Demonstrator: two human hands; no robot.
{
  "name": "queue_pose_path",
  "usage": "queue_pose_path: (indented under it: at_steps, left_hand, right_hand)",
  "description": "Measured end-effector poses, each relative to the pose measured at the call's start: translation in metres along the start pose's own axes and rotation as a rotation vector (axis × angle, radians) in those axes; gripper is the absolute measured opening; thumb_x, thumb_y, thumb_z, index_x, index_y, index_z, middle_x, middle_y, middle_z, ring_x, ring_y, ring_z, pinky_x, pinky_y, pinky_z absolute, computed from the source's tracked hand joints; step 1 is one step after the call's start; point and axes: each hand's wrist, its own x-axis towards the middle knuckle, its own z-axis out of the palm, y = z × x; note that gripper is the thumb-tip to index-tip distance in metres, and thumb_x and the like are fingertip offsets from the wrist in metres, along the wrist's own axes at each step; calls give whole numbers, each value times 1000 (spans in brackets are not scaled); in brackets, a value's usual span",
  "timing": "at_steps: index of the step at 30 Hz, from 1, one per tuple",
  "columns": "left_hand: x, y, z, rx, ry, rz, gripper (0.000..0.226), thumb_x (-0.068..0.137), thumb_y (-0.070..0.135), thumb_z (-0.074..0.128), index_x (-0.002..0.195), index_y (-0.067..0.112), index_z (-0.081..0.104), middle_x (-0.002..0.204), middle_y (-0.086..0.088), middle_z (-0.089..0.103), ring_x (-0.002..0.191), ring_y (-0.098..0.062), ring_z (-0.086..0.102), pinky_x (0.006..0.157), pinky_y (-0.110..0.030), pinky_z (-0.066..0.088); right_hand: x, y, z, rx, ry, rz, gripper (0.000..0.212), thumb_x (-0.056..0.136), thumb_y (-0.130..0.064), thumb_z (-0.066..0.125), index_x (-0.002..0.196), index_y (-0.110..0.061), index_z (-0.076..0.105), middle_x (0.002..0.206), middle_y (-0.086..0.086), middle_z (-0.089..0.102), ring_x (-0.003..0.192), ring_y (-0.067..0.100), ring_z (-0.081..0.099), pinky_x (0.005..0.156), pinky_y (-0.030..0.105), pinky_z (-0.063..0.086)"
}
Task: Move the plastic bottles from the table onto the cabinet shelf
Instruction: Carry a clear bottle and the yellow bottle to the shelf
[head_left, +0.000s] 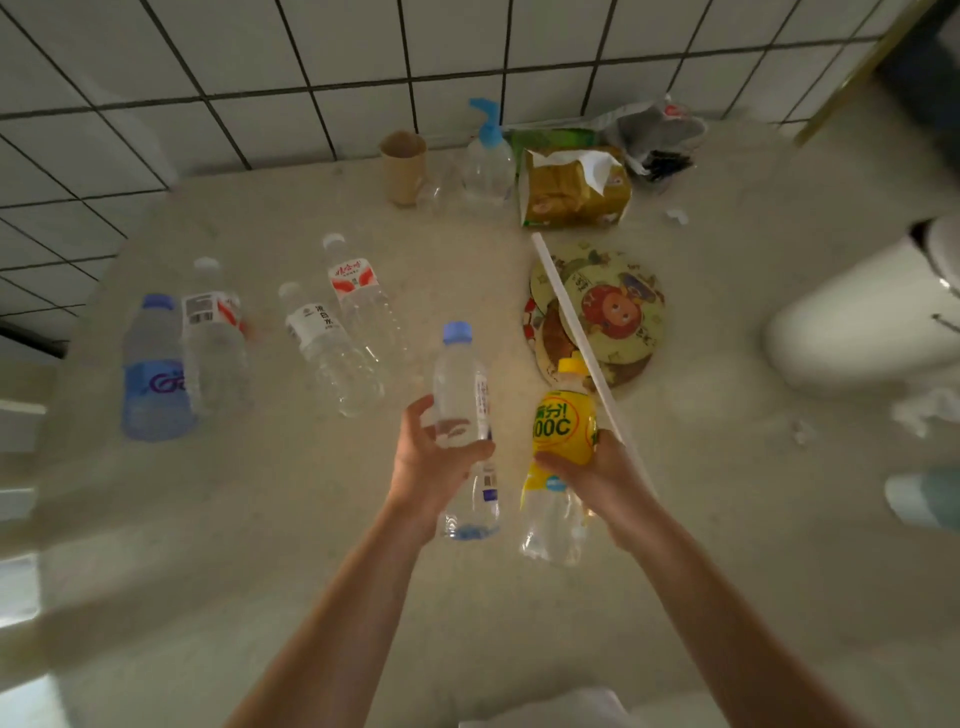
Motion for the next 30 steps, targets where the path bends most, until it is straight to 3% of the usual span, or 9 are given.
queue_pose_path:
  at_steps: [1, 4, 9, 12, 17, 21, 26, 30]
  left_hand:
    - [-16, -9, -7, -60, -45, -28, 72, 68, 0, 82, 125, 25, 44, 107, -4, 65, 86, -24, 67, 65, -35, 57]
    - [-60, -32, -30, -178, -187, -64, 65, 73, -7, 75, 127, 18, 50, 115, -14, 65, 93, -31, 69, 78, -52, 58]
    - [-119, -65, -64, -128, -334, -6, 61, 67, -4, 77, 112, 31, 54, 101, -3, 68, 80, -17, 69, 63, -38, 55]
    - [-150, -85, -80, 16, -328, 55, 67, 71, -9, 75, 122, 26, 51, 103, -3, 68, 83, -20, 69, 65, -38, 58]
    - [-184, -115, -93, 183, -310, 82, 70, 65, -1, 84, 124, 21, 53, 107, -2, 69, 89, -21, 71, 77, -44, 60]
    - [-204, -137, -85, 225, -395, 39, 59, 60, 1, 86, 104, 28, 59, 108, -4, 67, 94, -27, 70, 82, -51, 58]
    - [-233, -144, -51, 292, -532, 112, 61, 67, -2, 82, 114, 25, 53, 112, -4, 63, 94, -24, 67, 72, -38, 55]
    - [-267, -149, -14, 413, -632, 188, 75, 57, 11, 88, 121, 25, 51, 115, -4, 63, 97, -27, 67, 84, -50, 57]
  right_hand:
    - [-18, 7, 0, 24, 6, 1, 56, 57, -44, 81, 103, -17, 64, 94, 2, 72, 84, 20, 68, 69, 34, 55]
    - [-71, 27, 3, 94, 48, -7, 56, 53, -46, 79, 100, -18, 66, 91, 1, 73, 83, 21, 70, 64, 34, 55]
    - [-149, 61, 15, 262, 108, -5, 28, 72, -15, 78, 97, -20, 64, 89, 2, 73, 76, 17, 71, 55, 26, 49]
    - [-193, 88, 28, 360, 135, -5, 19, 75, -14, 75, 93, -19, 68, 84, 3, 75, 67, 14, 69, 52, 25, 47]
    - [-239, 128, 42, 505, 183, 25, 40, 71, -17, 80, 106, -19, 62, 97, 4, 74, 85, 23, 72, 60, 31, 52]
    - [-279, 168, 42, 597, 275, 64, 56, 62, -26, 82, 112, -21, 57, 102, 6, 71, 91, 25, 71, 73, 45, 60]
    - [-325, 209, 19, 729, 405, 91, 39, 76, -15, 77, 106, -26, 55, 101, 5, 70, 89, 22, 69, 59, 27, 48]
    - [-367, 248, -4, 809, 545, 108, 37, 76, -14, 77, 103, -27, 55, 100, 3, 70, 90, 22, 69, 60, 27, 47]
